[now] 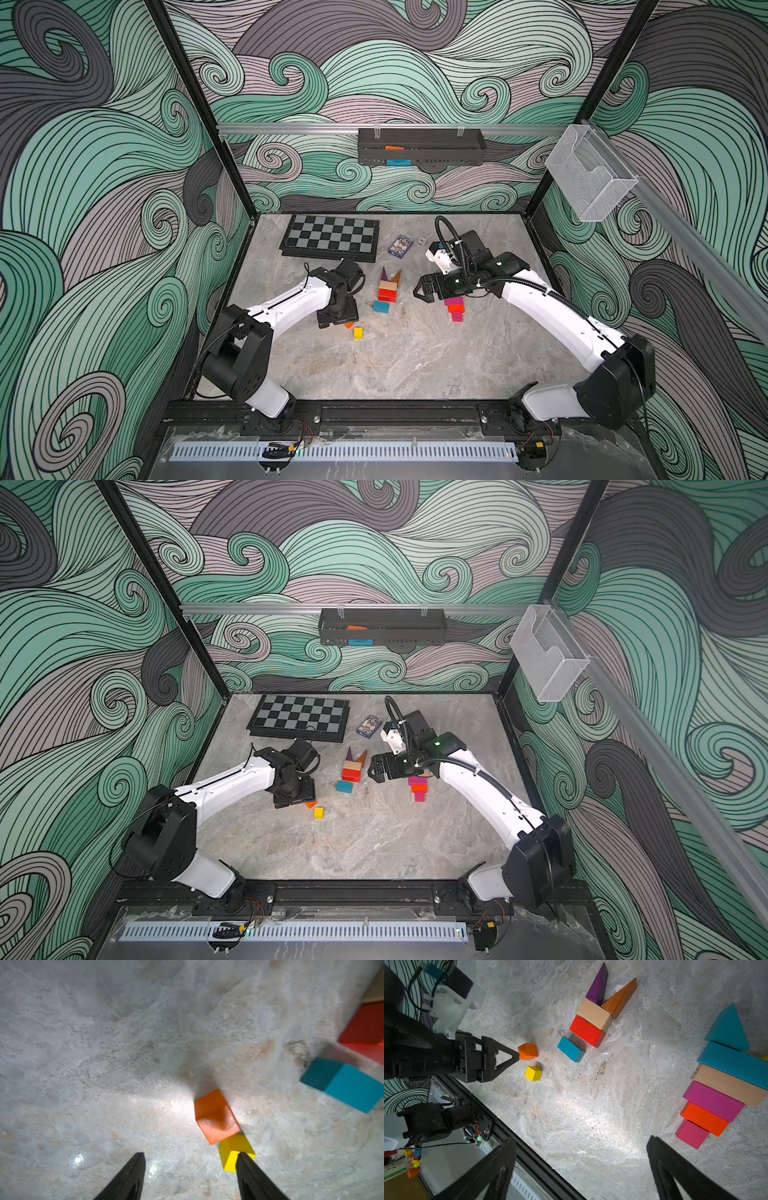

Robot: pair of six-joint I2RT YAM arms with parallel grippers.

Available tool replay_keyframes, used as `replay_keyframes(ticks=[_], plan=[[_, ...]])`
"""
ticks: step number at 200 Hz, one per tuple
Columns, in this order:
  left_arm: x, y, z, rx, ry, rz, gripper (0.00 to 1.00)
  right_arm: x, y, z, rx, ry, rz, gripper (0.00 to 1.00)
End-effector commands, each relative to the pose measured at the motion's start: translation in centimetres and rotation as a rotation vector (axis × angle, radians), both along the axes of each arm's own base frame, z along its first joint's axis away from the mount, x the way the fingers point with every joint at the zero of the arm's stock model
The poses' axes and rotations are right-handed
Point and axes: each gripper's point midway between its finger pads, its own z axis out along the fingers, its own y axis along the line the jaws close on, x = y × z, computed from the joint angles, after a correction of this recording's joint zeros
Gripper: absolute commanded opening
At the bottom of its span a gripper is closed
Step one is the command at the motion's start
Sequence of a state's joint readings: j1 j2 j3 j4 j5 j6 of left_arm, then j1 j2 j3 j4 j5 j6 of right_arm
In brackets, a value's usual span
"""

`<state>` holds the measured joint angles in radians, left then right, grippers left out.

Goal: Assemble a carrot with building blocks
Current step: Pick up the building block from the center of the board.

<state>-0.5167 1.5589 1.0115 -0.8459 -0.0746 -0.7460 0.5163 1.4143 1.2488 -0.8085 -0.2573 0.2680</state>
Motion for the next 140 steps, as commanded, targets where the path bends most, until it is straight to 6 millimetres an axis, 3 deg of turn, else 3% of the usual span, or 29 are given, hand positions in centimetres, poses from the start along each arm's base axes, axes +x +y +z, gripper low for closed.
replay_keyframes(ticks=[1, 39, 79, 94, 115, 140], plan=[[1.8, -1.0, 0.0, -0.045, -0.040, 0.040, 0.71, -0.5, 0.4, 0.0, 0.016, 0.015, 0.034, 0.99], [2.7, -2.0, -0.5, -0.069, -0.043, 0.033, 0.73, -0.5, 0.4, -0.1, 0.010, 0.011, 0.040, 0.99], [2.3, -2.4, -1.8, -0.080, -0.018, 0.043, 0.69, -0.3, 0.6, -0.4, 0.013, 0.020, 0.044, 0.99], [2.3, -2.7, -2.4, -0.091, -0.010, 0.046, 0.60, -0.2, 0.7, -0.3, 0.016, 0.019, 0.044, 0.99], [2.4, -3.0, -3.0, -0.098, 0.006, 0.041, 0.35, -0.1, 0.8, -0.4, 0.018, 0.021, 0.045, 0.99], [2.4, -3.0, -2.9, -0.093, 0.012, 0.034, 0.21, -0.1, 0.8, -0.5, 0.017, 0.021, 0.043, 0.99]])
